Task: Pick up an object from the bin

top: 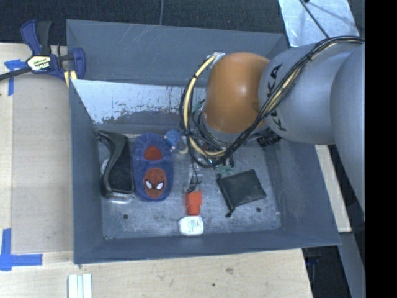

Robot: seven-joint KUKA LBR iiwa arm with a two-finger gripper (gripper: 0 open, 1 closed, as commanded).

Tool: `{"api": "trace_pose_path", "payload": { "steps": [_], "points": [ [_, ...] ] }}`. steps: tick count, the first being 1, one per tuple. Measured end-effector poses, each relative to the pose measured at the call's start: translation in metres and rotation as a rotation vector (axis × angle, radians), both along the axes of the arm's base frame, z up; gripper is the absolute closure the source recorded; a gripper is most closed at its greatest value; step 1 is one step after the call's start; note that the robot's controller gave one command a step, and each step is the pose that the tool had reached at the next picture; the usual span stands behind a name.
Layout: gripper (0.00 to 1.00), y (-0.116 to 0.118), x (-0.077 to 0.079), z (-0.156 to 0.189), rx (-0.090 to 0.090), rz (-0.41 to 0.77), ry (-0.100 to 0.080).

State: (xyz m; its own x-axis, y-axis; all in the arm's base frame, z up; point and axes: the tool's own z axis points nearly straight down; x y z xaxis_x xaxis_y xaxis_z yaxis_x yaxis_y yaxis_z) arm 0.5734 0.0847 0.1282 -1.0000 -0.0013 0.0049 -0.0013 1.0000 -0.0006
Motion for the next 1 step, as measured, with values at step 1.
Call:
{"api": "trace_pose_path", "payload": {
  "steps": [1],
  "points": [
    [0.00,0.0597,0.0183,-0.0549,-0.004,0.309,-0.004]
  ]
}}
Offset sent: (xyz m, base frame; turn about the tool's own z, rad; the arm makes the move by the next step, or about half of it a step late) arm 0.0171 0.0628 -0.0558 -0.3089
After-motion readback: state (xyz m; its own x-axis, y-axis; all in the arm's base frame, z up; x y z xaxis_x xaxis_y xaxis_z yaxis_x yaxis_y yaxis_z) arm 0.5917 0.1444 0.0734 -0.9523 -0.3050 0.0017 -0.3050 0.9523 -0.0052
